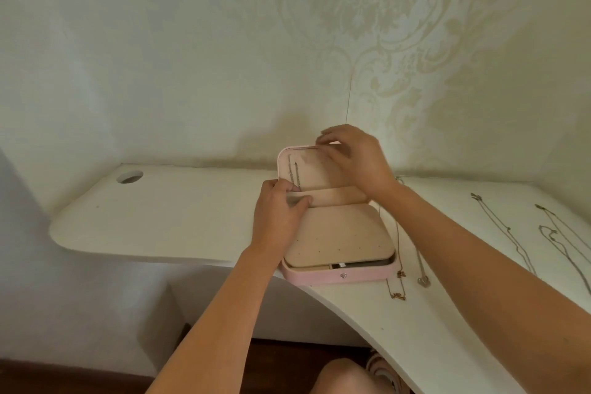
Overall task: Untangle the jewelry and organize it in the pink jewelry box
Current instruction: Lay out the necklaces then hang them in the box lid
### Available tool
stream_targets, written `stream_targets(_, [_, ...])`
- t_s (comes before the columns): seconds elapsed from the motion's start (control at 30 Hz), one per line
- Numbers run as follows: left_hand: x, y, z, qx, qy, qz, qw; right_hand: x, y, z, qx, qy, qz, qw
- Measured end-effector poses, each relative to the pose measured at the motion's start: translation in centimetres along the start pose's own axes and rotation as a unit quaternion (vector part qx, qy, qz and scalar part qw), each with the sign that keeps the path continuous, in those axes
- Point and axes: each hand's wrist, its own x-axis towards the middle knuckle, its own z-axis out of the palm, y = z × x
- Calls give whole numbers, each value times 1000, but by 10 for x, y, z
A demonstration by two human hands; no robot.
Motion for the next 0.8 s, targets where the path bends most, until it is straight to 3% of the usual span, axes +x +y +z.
stream_targets(0.07, [1, 0, 1, 10, 2, -2, 1000, 0, 14, -31, 61, 6, 58, 996])
stream_targets(0.17, [2, 1, 2, 14, 6, -3, 1000, -2, 54, -66, -46, -48, 156, 986])
stream_targets(0.23, [2, 1, 1, 20, 8, -1, 1000, -9, 87, -75, -123, -78, 249, 958])
stream_targets(0.37, [1, 2, 2, 28, 12, -1, 1000, -26, 120, -71, -126, -66, 383, 913])
stream_targets(0.57, [2, 1, 3, 34, 17, 1, 999, -29, 132, -56, -93, -74, 411, 904])
stream_targets(0.8, [2, 1, 4, 38, 23, 3, 999, -20, 133, -54, -200, -174, 372, 890])
